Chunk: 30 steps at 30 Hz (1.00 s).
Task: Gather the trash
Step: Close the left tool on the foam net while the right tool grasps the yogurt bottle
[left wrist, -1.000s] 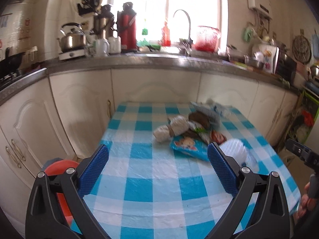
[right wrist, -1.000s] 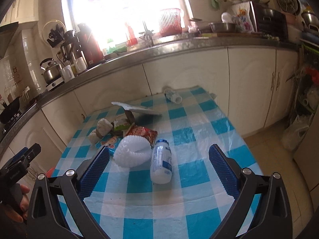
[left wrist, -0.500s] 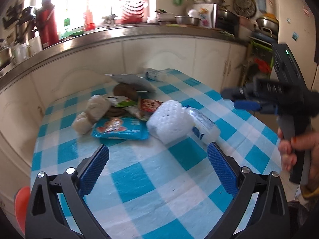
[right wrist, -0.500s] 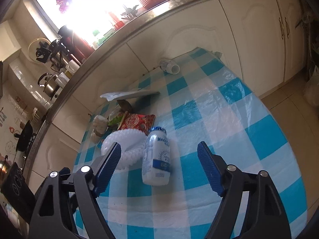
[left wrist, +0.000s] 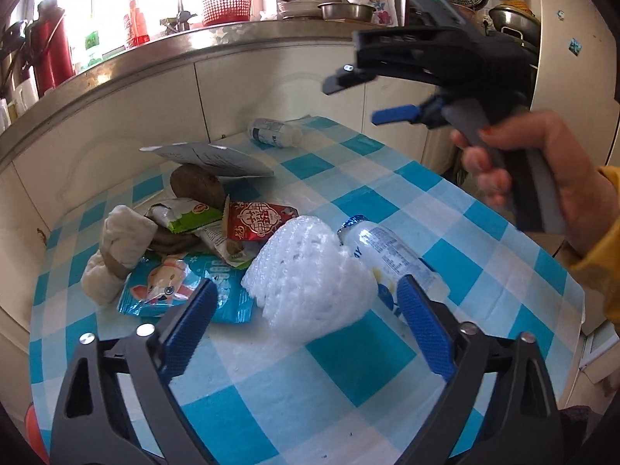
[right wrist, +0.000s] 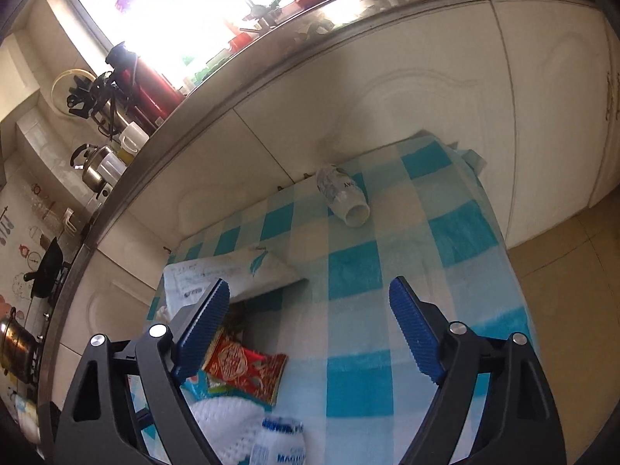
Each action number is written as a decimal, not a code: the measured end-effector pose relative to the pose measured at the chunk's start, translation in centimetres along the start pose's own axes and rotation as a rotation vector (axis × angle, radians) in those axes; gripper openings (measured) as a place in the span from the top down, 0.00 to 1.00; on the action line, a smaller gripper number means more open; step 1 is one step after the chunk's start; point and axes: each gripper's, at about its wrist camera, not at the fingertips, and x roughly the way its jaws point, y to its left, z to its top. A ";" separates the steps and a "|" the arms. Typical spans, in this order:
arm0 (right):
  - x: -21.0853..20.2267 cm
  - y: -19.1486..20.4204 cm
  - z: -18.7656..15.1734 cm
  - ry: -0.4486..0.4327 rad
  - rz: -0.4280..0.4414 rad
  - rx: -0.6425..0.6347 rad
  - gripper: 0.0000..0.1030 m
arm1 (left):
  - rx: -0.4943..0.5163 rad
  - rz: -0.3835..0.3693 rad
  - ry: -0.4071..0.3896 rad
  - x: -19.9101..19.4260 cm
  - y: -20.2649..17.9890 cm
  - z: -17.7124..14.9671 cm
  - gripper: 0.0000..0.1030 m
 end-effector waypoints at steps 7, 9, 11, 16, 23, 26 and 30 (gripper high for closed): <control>7.5 -0.5 4.9 0.053 -0.068 -0.098 0.30 | -0.054 -0.048 0.033 1.2 0.8 0.2 0.35; 9.3 -0.7 5.9 0.070 -0.086 -0.110 0.32 | -0.061 -0.060 0.036 1.2 0.8 0.2 0.41; 10.6 -0.7 6.7 0.076 -0.108 -0.133 0.33 | -0.076 -0.077 0.042 1.3 0.9 0.3 0.46; 13.6 -0.8 7.7 0.127 -0.145 -0.166 0.47 | -0.105 -0.095 0.045 1.6 1.3 0.4 0.53; 14.4 -0.7 6.8 0.151 -0.169 -0.199 0.58 | -0.147 -0.127 0.042 1.4 1.9 0.5 0.59; 14.0 -0.5 6.3 0.153 -0.169 -0.198 0.59 | -0.167 -0.136 0.036 1.2 2.2 0.6 0.61; 12.2 0.1 5.4 0.117 -0.166 -0.190 0.59 | -0.197 -0.152 0.029 0.7 2.9 0.7 0.62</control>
